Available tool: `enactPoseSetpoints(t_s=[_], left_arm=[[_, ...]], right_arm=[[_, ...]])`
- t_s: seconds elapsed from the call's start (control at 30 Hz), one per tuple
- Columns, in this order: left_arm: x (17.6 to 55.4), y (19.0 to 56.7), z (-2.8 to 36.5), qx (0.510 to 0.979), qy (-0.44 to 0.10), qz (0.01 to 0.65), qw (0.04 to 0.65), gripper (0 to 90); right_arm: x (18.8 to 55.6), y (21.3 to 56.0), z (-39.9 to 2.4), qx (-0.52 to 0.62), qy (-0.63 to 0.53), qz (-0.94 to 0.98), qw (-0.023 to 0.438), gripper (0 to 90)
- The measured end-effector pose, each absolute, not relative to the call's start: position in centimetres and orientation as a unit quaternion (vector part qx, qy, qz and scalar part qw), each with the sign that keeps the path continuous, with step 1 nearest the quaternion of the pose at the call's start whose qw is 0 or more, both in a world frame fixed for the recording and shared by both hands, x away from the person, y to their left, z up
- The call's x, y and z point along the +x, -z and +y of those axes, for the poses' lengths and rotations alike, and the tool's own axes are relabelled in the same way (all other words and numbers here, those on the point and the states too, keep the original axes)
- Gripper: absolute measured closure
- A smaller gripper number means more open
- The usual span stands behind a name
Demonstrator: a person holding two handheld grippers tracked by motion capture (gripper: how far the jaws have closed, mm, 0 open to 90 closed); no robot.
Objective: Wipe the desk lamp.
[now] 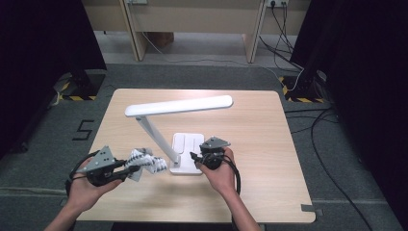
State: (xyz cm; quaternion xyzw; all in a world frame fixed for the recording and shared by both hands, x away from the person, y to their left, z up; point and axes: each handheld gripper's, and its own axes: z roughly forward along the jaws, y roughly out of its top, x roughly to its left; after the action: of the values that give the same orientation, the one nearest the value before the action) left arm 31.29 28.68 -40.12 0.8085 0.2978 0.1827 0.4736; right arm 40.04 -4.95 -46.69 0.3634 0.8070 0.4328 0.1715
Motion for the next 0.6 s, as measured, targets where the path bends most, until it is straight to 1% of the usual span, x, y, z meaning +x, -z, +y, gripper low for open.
enactPoseSetpoints(t_s=[0.3, 0.43, 0.6], left_arm=[[31.7, 37.5, 29.9, 0.793, -0.211, 0.312, 0.479, 73.9], [31.8, 36.4, 30.6, 0.788, -0.226, 0.312, 0.481, 74.0], [32.1, 34.8, 31.5, 0.778, -0.244, 0.319, 0.484, 74.0]], right_arm=[[41.0, 48.1, -3.5, 0.357, -0.411, 0.817, 0.191, 55.2], [41.0, 48.9, -2.9, 0.358, -0.404, 0.817, 0.205, 58.4], [41.1, 49.6, -2.4, 0.361, -0.404, 0.816, 0.203, 61.2]])
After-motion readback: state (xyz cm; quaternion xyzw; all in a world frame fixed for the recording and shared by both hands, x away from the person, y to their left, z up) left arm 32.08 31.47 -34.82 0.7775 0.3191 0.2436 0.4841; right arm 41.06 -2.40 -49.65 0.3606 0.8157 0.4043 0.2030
